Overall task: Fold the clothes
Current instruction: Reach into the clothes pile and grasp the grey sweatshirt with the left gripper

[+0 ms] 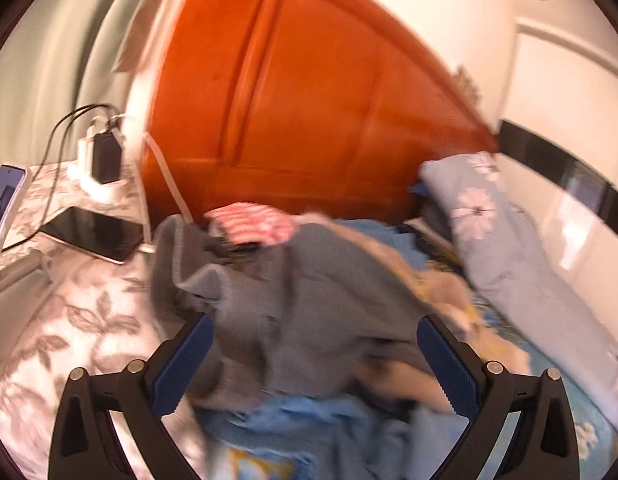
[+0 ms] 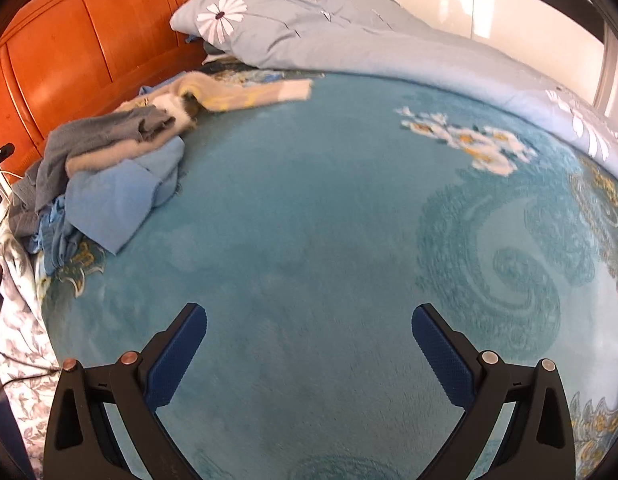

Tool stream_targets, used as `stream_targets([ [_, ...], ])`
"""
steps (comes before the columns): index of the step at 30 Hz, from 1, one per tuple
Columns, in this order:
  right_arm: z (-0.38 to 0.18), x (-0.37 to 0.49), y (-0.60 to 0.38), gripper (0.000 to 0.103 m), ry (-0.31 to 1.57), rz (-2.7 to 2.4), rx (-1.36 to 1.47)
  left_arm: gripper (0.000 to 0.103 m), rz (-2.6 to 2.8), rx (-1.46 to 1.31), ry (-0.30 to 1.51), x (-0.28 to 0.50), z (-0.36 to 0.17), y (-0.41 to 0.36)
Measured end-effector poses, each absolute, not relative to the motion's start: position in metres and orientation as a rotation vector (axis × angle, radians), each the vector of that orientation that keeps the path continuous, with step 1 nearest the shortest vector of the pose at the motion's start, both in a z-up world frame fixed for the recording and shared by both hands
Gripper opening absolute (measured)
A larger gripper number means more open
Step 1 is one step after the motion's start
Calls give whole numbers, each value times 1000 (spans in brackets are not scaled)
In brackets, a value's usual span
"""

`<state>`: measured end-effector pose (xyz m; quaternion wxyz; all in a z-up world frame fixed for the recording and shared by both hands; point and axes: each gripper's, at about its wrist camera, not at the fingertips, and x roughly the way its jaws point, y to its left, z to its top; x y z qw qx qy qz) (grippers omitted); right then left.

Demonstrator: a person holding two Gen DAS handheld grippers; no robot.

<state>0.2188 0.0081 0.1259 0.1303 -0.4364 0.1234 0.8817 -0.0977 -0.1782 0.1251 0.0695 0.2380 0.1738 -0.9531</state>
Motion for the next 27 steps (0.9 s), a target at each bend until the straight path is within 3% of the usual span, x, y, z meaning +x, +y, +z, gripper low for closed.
stream_targets([
  [5, 107, 169, 105, 103, 360, 2563, -1288, 103, -2778, 811, 763, -119, 108, -217],
  [12, 95, 133, 179, 103, 331, 2585, -1294, 100, -2756, 940, 802, -151, 95, -234],
  [13, 94, 127, 189, 103, 327, 2588, -1295, 92, -2761, 963, 829, -155, 93, -235],
  [15, 91, 117, 210, 103, 319, 2593, -1296, 66, -2757, 1020, 873, -164, 90, -237],
  [16, 91, 121, 214, 103, 326, 2589, -1293, 42, -2731, 1055, 820, -169, 90, -235],
  [18, 91, 128, 223, 103, 341, 2579, -1285, 16, -2707, 1113, 780, -176, 88, -233],
  [21, 90, 134, 234, 103, 368, 2563, -1270, 14, -2704, 1092, 821, -172, 93, -237],
  [27, 84, 144, 257, 103, 431, 2546, -1211, 12, -2856, 960, 680, -152, 158, -210],
])
